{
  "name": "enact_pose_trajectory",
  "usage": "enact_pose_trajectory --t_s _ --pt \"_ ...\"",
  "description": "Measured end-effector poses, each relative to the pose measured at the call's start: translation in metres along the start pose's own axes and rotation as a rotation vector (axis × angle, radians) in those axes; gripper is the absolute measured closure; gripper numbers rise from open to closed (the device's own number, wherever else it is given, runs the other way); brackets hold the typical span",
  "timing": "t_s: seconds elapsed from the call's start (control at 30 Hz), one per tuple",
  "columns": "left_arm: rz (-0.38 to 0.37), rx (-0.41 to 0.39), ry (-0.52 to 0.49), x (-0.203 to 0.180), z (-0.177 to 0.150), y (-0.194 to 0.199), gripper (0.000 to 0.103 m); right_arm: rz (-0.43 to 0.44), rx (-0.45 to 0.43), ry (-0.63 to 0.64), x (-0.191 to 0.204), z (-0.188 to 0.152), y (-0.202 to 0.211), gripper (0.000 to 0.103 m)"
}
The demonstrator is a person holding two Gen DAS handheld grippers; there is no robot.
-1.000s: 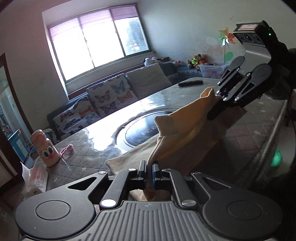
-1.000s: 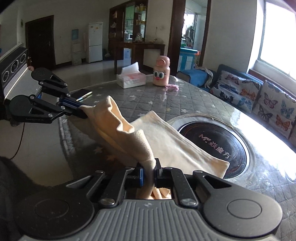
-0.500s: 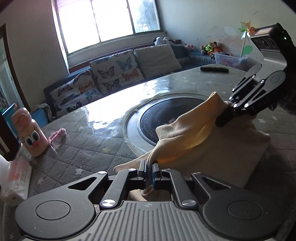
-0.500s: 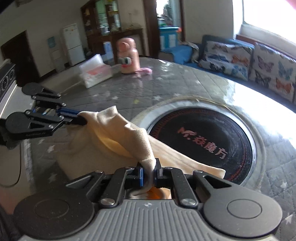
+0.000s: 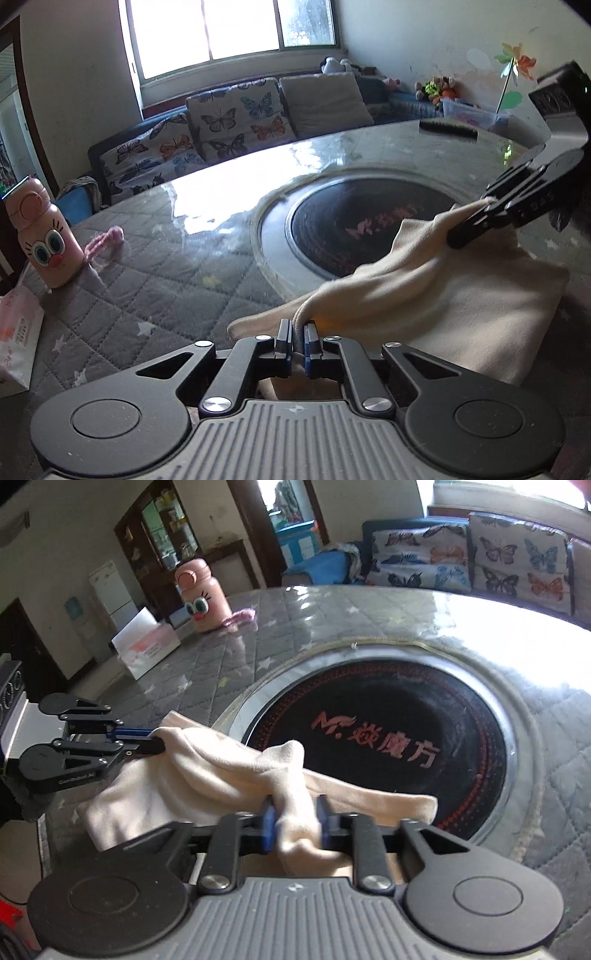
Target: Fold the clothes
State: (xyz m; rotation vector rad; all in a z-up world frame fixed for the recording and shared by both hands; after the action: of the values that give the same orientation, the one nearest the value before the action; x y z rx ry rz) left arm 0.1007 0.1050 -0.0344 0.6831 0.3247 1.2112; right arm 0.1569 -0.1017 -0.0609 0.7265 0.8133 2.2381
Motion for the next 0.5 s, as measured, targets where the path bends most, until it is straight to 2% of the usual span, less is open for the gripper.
enact_pose_trajectory --t_s 0.13,0.2,0.27,0.33,0.4,0.5 --pt "0.006 -0.077 -0.013 -0.002 0.025 0.014 0.096 -0.019 -0.089 0.009 0.005 0.011 0.014 0.093" --pt "0.025 -0.05 -0.024 -0.002 0.024 0.002 0.094 -0.045 -0.089 -0.002 -0.002 0.01 0.009 0.091" --pt "0.05 0.0 -0.032 -0.001 0.016 -0.016 0.092 -0.07 -0.063 -0.034 -0.012 0.005 0.0 0.079" --pt "0.077 0.025 -0.028 0.003 0.009 -0.026 0.085 -0.083 -0.041 -0.07 -0.021 -0.002 -0.007 0.076" --pt "0.085 0.028 -0.011 0.008 0.005 -0.024 0.079 -0.091 -0.052 -0.079 -0.024 -0.003 -0.003 0.07" --pt "0.114 0.004 -0.006 0.015 0.008 -0.013 0.07 -0.126 -0.085 -0.039 -0.023 0.001 0.01 0.069"
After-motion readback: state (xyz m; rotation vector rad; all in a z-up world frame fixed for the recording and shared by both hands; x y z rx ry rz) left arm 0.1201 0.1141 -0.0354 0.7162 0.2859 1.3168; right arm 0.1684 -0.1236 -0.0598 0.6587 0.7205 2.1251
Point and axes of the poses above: each gripper's, at about its wrist camera, not at the fingertips, and y roughly against the way its jaws point, x to its left, z to its top, the point moved 8 cm from there along -y, roughly the way its jaws point
